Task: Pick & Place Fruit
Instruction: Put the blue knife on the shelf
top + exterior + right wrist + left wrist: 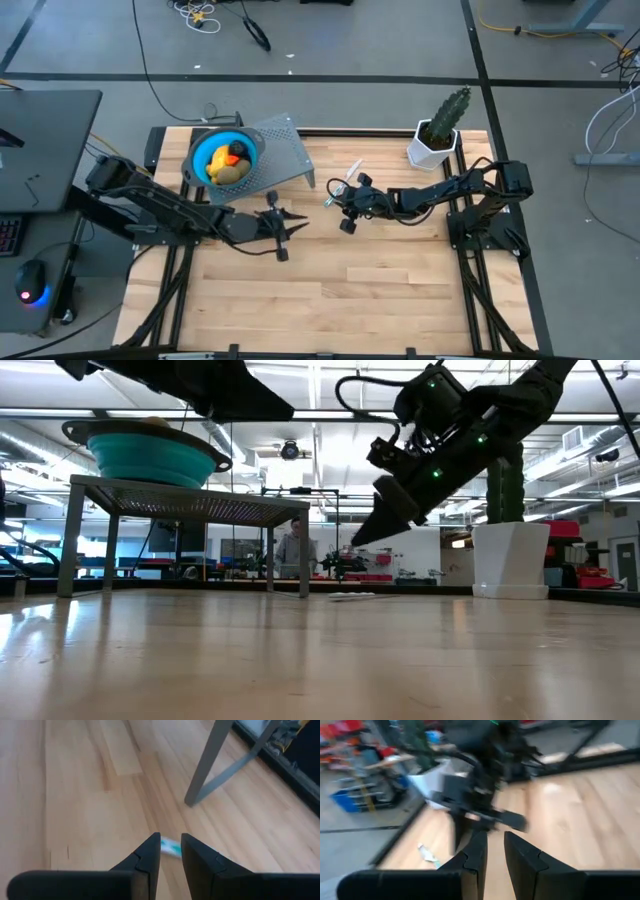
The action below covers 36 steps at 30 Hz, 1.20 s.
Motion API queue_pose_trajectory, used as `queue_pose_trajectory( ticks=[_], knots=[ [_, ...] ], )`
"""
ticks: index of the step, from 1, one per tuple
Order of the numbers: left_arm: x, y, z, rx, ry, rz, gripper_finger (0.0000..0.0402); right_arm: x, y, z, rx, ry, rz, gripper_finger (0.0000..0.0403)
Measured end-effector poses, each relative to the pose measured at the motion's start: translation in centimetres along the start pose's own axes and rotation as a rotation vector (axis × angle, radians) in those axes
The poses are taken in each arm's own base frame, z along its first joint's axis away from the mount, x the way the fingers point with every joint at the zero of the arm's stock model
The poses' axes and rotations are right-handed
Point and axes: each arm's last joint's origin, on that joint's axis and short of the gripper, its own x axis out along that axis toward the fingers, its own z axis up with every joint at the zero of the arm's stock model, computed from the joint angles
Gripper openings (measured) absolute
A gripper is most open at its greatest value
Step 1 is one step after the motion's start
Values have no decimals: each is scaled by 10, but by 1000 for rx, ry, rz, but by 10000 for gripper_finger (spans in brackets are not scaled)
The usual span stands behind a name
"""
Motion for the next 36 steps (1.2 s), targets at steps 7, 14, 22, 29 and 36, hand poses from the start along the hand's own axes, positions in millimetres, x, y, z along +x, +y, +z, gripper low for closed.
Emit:
queue_pose_trajectory(
  ticks=[7,14,22,29,36],
  knots=[
    [-6,-1,-31,-97,17,-56,73,0,0,2,45,-22,-3,85],
    [-24,7,-47,-416,-126,96,73,4,-2,-3,196,-7,-88,85],
    [-34,-23,-56,-350,-169,-56,73,3,7,5,230,-73,66,85],
    [-28,-31,-44,-363,-198,-213,73,-6,29,-2,147,14,218,85],
    [-14,-26,-26,-391,-183,-74,73,-16,45,-17,96,102,106,85]
  ],
)
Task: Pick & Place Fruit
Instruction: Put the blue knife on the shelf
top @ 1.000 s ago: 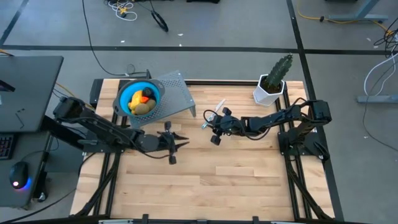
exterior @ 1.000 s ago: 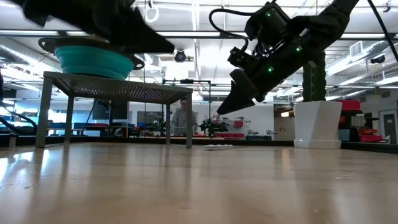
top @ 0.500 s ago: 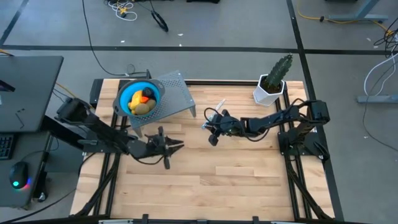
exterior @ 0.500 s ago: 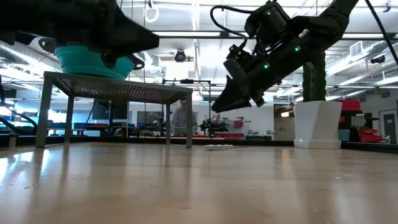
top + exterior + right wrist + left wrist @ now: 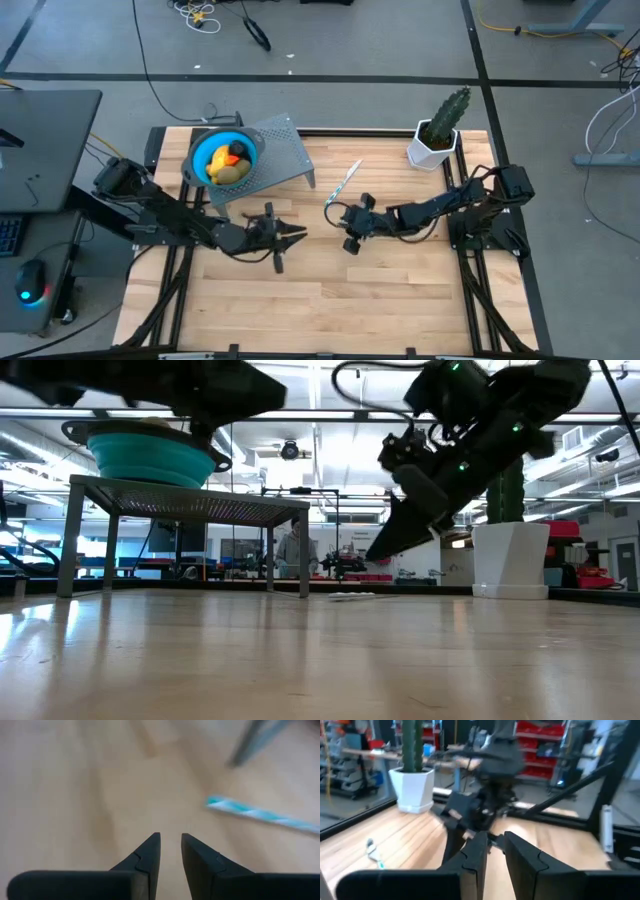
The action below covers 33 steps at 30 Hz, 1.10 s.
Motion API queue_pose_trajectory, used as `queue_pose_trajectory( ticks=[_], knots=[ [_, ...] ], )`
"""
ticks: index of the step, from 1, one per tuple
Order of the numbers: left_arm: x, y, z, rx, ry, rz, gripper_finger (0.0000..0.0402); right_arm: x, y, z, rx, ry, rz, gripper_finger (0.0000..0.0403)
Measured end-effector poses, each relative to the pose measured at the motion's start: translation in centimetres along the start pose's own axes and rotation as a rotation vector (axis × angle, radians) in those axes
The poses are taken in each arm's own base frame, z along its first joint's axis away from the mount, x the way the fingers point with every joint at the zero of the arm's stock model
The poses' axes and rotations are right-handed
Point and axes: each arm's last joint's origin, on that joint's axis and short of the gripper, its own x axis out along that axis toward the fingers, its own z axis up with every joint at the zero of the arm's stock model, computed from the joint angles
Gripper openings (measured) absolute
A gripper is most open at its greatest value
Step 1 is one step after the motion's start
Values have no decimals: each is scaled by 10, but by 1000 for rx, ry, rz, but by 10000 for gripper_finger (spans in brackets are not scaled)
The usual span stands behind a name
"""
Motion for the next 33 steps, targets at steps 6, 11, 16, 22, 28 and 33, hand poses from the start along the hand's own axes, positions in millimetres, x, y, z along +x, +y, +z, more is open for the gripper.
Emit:
queue_pose_trajectory(
  ticks=[6,11,16,22,28,33],
  knots=[
    [26,-1,17,88,153,63,74,-24,12,3,-25,-139,-302,85],
    [41,8,33,76,154,94,74,-41,5,11,-29,-112,-240,85],
    [51,23,35,51,177,45,74,-60,-9,21,-50,-112,-245,85],
    [56,34,37,-7,183,33,74,-89,-17,39,-104,-199,-108,85],
    [57,37,36,-17,186,57,74,-106,-25,30,-143,-299,-66,85],
    [64,35,51,-14,203,123,74,-139,-37,35,-132,-465,-85,85]
  ],
)
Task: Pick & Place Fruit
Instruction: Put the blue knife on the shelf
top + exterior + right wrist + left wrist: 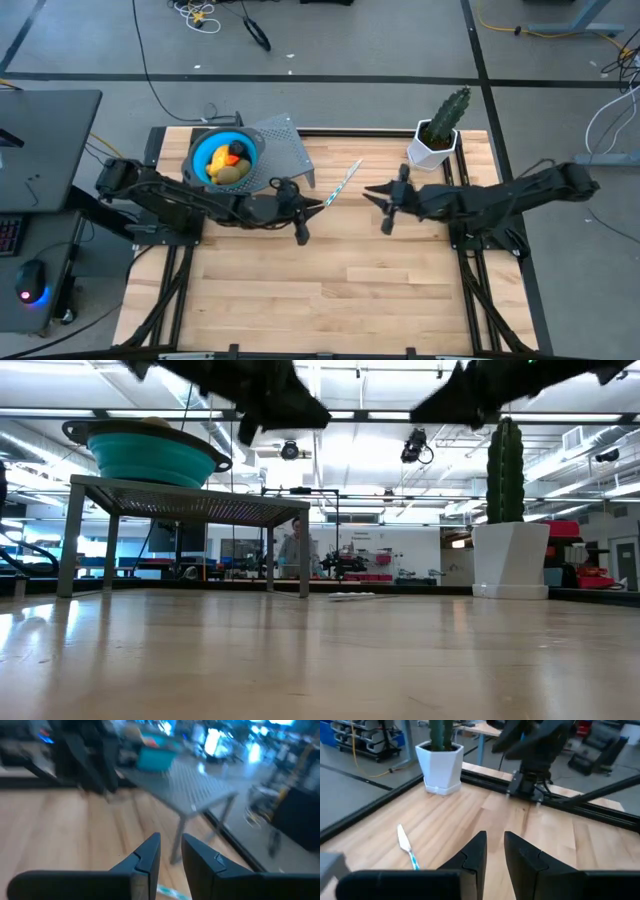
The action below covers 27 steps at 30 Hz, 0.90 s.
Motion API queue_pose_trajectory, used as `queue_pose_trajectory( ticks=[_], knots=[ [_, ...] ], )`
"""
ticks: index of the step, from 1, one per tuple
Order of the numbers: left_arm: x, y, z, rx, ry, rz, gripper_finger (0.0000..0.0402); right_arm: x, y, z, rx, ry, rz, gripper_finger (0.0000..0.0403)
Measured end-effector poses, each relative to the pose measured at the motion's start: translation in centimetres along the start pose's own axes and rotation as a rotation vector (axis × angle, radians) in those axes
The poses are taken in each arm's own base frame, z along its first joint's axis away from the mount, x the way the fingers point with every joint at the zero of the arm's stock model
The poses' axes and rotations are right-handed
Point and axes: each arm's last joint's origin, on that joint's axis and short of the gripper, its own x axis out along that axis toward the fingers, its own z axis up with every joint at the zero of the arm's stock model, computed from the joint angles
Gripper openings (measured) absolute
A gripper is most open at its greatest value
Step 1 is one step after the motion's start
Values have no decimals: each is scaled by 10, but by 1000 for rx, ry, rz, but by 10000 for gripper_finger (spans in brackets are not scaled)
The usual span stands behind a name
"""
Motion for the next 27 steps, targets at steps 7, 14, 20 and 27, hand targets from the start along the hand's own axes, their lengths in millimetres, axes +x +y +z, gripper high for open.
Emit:
queue_pose_trajectory(
  ticks=[7,14,20,27],
  knots=[
    [32,-21,26,95,82,46,74,-29,-16,17,1,-105,107,85],
    [92,-15,10,77,228,166,87,-45,-26,17,-35,-104,61,85],
    [122,-6,12,64,297,284,168,-58,-33,15,-61,-86,69,85],
    [148,14,-6,-10,337,354,237,-67,-38,17,-82,-114,64,85]
  ],
)
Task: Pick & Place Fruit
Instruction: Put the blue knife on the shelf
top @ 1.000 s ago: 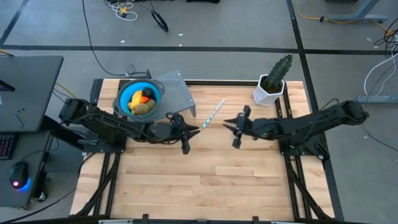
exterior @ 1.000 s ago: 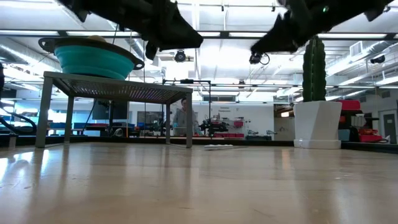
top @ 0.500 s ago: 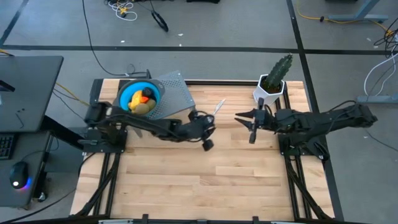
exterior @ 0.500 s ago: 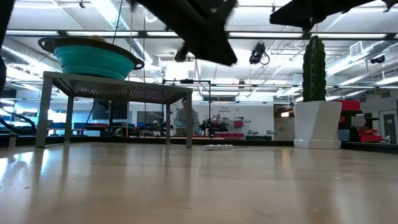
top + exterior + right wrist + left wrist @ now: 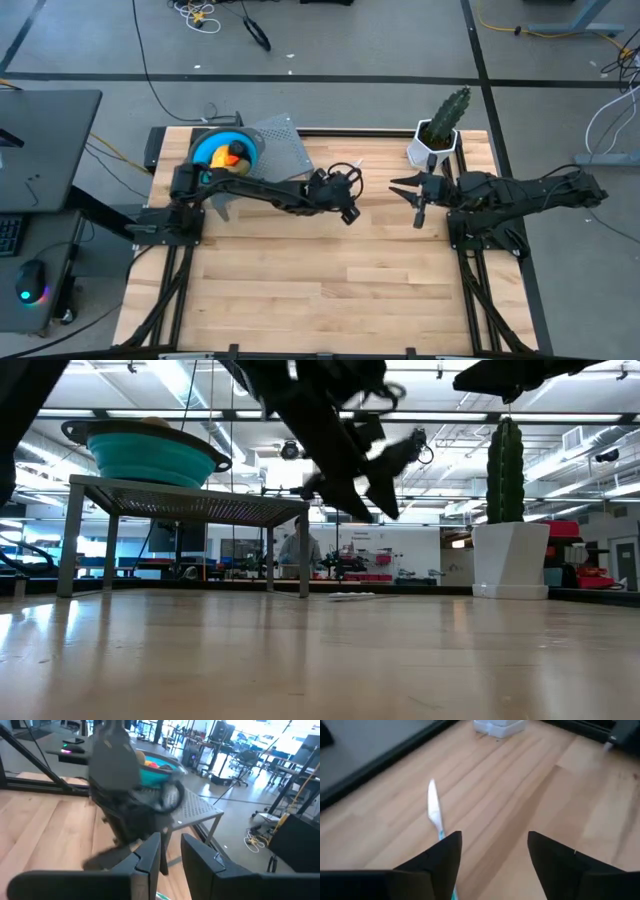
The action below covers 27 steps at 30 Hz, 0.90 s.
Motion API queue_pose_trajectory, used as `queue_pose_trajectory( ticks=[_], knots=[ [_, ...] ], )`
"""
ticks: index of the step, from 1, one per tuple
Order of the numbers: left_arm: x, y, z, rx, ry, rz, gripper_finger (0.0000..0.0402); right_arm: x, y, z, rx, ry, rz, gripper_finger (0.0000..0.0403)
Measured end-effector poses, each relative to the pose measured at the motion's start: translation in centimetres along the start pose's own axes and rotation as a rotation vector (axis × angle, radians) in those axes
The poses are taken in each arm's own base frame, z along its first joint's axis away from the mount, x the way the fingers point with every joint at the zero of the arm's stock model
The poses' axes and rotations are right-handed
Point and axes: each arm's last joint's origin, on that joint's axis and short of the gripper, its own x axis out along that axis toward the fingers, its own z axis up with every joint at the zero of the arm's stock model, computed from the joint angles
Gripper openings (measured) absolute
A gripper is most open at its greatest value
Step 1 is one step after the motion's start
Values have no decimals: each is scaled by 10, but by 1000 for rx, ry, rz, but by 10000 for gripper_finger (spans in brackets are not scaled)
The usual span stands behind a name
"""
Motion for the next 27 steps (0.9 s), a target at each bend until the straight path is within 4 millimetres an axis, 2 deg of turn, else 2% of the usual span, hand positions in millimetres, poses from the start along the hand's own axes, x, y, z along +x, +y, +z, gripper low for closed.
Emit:
queue_pose_trajectory(
  ticks=[4,7,11,19,24,27],
  knots=[
    [24,8,-10,-41,42,13,240,-2,-1,0,-6,-3,0,85],
    [34,14,-15,-47,65,42,232,-1,-1,0,-7,-1,0,85],
    [39,20,-14,-56,68,52,218,-1,0,-2,-15,18,4,85],
    [46,18,-23,-54,68,85,201,-1,0,-2,-16,20,4,85],
    [53,16,-30,-75,69,102,197,-1,0,-2,-14,17,4,85],
    [61,16,-41,-61,90,128,197,-1,0,-2,-15,18,4,85]
  ],
)
